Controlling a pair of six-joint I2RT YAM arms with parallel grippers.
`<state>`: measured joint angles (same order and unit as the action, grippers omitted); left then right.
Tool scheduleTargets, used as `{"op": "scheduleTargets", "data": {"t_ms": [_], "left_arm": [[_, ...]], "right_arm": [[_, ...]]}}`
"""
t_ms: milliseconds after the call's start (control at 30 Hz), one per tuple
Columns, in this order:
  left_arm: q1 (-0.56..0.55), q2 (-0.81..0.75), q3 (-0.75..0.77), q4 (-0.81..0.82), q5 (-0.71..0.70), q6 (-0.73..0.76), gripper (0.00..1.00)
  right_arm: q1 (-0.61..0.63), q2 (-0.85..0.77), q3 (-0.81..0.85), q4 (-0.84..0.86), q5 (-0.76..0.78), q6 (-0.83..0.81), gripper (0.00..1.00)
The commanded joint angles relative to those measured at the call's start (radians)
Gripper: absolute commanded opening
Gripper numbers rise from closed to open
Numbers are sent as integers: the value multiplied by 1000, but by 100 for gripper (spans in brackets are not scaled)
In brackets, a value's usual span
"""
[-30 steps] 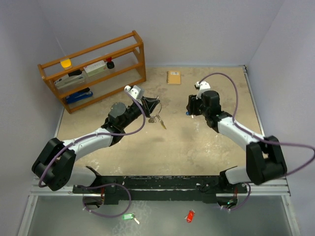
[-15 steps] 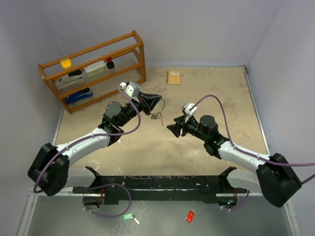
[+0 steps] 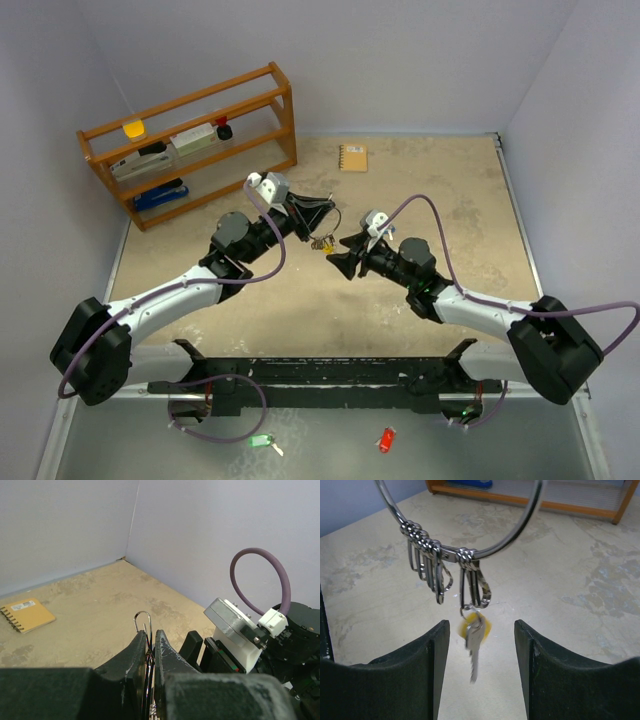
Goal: Remove the keys from the keyring
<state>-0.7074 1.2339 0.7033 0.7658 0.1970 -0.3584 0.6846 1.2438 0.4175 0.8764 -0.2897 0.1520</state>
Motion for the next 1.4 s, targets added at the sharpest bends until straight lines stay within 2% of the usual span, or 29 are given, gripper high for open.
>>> {"op": "scheduleTargets", "data": {"t_ms": [0,433,500,533,600,767,1100,1367], "left_arm": [[-17,-28,49,36,-23,26,0],[-47,-35,67,19,-40,44,0],[-46,-38,64,19,-44,44,0],[-47,-37,62,20,-44,43,0],[-50,-39,58,27,-47,41,0],[-52,-36,48,64,-53,21,0],[-50,-51,44,76,-76,20,0],[-51,-44,38,89,-80,16,0]], "right_arm": [[22,4,33,86,5,-21,56],[29,84,59,172,47,-17,48],[32,89,60,173,52,-14,43],[32,91,61,172,56,-15,36],[31,92,63,175,67,-14,28],[32,101,66,194,96,-16,23],[35,141,87,208,98,-5,19],[39,139,99,216,90,-5,21]]}}
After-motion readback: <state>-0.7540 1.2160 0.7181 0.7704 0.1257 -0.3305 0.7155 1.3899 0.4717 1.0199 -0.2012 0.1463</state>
